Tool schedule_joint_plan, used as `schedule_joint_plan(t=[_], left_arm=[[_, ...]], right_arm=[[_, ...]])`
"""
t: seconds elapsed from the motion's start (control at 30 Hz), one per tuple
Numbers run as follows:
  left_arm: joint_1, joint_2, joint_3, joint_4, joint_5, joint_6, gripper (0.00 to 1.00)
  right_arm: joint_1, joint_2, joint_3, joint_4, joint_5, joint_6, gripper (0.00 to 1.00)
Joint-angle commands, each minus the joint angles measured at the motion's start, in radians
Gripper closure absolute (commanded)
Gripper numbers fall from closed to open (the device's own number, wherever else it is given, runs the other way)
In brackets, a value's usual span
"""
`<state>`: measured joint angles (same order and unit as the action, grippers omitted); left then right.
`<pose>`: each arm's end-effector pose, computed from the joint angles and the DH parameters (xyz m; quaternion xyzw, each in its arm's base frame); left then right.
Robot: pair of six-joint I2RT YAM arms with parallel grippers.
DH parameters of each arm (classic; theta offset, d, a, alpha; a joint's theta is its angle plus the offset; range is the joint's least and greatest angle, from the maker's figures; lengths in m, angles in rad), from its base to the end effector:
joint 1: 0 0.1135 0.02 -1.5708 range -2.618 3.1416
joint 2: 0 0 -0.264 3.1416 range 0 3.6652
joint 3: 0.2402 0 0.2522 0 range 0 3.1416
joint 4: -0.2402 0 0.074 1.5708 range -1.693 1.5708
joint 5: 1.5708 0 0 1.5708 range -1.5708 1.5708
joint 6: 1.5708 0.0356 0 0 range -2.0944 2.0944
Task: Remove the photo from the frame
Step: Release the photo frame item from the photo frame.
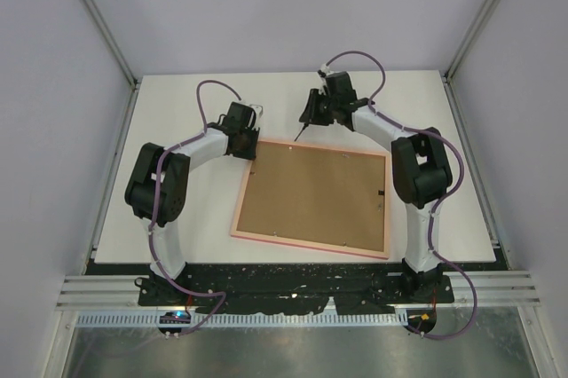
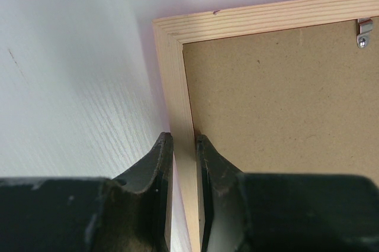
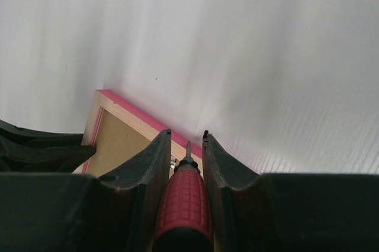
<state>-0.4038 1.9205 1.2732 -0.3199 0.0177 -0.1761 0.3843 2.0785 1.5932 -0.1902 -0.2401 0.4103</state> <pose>0.3715 -0.1594 0.1714 0.1111 0.9483 -0.0931 0.2824 0.4397 0.1870 0.2151 -0.0402 0.8956 0.2658 0.3545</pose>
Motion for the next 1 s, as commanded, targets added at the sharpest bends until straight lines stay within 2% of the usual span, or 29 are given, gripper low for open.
schedule_joint_plan(t=[0.0,0.3,0.57,0.97], left_arm=[[-0.01,0.018,0.02,-0.018,-0.007,0.027,0.9],[-0.01,0.018,0.018,-0.019,-0.005,0.027,0.91],[-0.01,0.018,0.018,-0.019,-0.004,0.027,0.91],[-0.01,0.018,0.018,-0.021,-0.004,0.029,0.91]], right_arm=[[0.004,-0.078,0.016,0.024,-0.034,-0.014,0.92],[0.002,-0.141,-0.025,0.054,-0.077,-0.016,0.92],[0.002,-0.106,-0.042,0.061,-0.123,-0.024,0.92],[0.002,-0.051,-0.026,0.026,-0.097,-0.07,0.92]])
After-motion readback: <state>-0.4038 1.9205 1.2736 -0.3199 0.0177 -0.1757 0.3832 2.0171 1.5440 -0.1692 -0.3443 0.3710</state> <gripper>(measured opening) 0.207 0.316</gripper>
